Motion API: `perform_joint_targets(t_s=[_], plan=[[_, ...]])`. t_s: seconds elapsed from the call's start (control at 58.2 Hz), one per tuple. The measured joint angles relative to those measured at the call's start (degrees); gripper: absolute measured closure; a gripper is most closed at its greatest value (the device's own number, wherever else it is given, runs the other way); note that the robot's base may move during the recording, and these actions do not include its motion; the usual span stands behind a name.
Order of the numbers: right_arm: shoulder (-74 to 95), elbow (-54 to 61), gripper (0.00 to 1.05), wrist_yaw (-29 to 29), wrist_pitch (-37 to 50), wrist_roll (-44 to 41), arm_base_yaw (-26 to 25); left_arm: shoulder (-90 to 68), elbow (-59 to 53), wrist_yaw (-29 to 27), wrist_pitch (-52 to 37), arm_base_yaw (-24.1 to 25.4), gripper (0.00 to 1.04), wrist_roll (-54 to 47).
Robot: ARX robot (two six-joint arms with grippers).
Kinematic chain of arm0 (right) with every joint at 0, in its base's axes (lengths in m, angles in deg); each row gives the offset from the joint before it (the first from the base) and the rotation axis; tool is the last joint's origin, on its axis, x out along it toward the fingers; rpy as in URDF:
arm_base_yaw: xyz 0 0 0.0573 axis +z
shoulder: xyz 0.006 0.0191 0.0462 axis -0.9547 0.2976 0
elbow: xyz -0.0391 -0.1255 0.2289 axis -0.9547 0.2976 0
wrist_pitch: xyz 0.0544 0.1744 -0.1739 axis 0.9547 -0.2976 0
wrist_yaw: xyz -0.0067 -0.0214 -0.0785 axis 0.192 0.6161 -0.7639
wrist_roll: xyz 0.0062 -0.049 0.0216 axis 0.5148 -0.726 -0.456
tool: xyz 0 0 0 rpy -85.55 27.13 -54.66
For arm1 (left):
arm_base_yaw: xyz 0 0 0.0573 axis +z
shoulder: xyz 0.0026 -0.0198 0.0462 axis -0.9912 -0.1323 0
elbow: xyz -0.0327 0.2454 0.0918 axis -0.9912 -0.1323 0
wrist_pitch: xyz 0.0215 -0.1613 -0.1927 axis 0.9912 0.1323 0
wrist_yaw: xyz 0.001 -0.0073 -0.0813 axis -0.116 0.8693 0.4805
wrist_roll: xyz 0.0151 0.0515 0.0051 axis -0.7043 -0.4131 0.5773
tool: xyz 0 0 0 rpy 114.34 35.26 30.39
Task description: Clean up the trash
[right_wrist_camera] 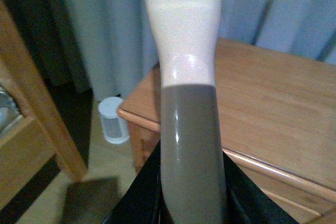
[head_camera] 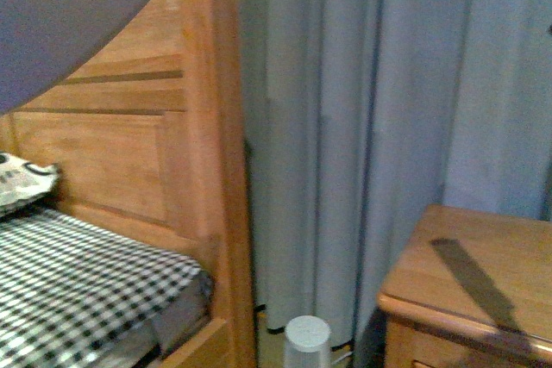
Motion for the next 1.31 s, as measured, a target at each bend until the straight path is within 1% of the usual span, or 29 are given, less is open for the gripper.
perform_joint_targets(t_s=[0.927,1.116,1.219,1.305], plan=[[0.0,0.0,0.84,0.1,0.0,0.0,0.0,0.1,-0.1,-0.1,0.0,0.0,0.79,0.0],[0.2,0.0,0.84,0.8,0.0,0.0,0.3,0.3,-0.2,-0.9,0.0,0.2,0.79,0.2],[0.2,0.0,0.84,0.4,0.0,0.0,0.2,0.2,-0.2,-0.2,0.0,0.1,0.79,0.2],[0.1,0.0,0.84,-0.1,0.0,0.0,0.2,-1.3,-0.1,1.3,1.3,1.0,0.79,4.1]])
